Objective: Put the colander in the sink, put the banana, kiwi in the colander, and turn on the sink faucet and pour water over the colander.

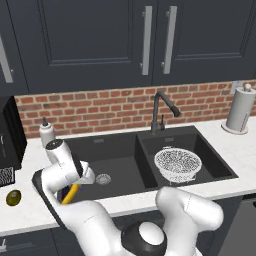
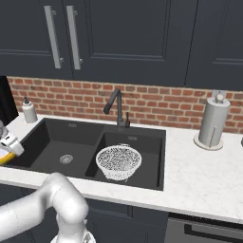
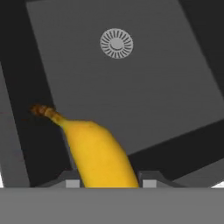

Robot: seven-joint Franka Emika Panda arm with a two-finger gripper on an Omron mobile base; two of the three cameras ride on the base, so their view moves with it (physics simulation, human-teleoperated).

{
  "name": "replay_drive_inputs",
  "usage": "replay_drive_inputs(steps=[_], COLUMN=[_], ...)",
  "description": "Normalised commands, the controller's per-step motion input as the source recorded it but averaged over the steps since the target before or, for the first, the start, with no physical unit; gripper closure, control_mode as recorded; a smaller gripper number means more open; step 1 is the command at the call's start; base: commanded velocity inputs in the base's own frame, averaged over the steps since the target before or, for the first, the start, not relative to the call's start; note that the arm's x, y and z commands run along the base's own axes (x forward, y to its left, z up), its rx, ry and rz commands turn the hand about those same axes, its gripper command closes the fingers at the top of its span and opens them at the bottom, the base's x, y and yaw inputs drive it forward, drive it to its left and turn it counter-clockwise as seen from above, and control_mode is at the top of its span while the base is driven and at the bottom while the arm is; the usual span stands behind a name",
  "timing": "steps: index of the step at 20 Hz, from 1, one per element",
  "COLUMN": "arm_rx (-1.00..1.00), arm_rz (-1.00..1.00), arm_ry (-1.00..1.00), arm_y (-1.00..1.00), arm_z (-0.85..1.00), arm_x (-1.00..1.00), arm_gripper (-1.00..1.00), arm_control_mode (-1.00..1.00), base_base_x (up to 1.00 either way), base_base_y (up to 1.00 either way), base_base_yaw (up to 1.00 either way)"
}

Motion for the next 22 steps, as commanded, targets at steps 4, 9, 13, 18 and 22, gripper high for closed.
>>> replay_drive_inputs(steps=[4, 9, 13, 18, 22], arm_rx=[0.00, 0.07, 0.09, 0.04, 0.00], arm_rz=[-0.08, -0.07, -0.05, -0.04, -0.01], arm_ry=[-0.03, 0.00, 0.00, 0.00, -0.02], arm_y=[-1.00, -1.00, -1.00, -1.00, -1.00], arm_z=[0.45, 0.54, 0.47, 0.35, 0.21], arm_x=[-0.10, 0.00, 0.00, 0.00, -0.08], arm_gripper=[1.00, 1.00, 1.00, 1.00, 1.00], arm_control_mode=[-1.00, -1.00, -1.00, -1.00, -1.00], base_base_x=[0.00, 0.00, 0.00, 0.00, 0.00], base_base_y=[0.00, 0.00, 0.00, 0.00, 0.00], base_base_yaw=[0.00, 0.00, 0.00, 0.00, 0.00])
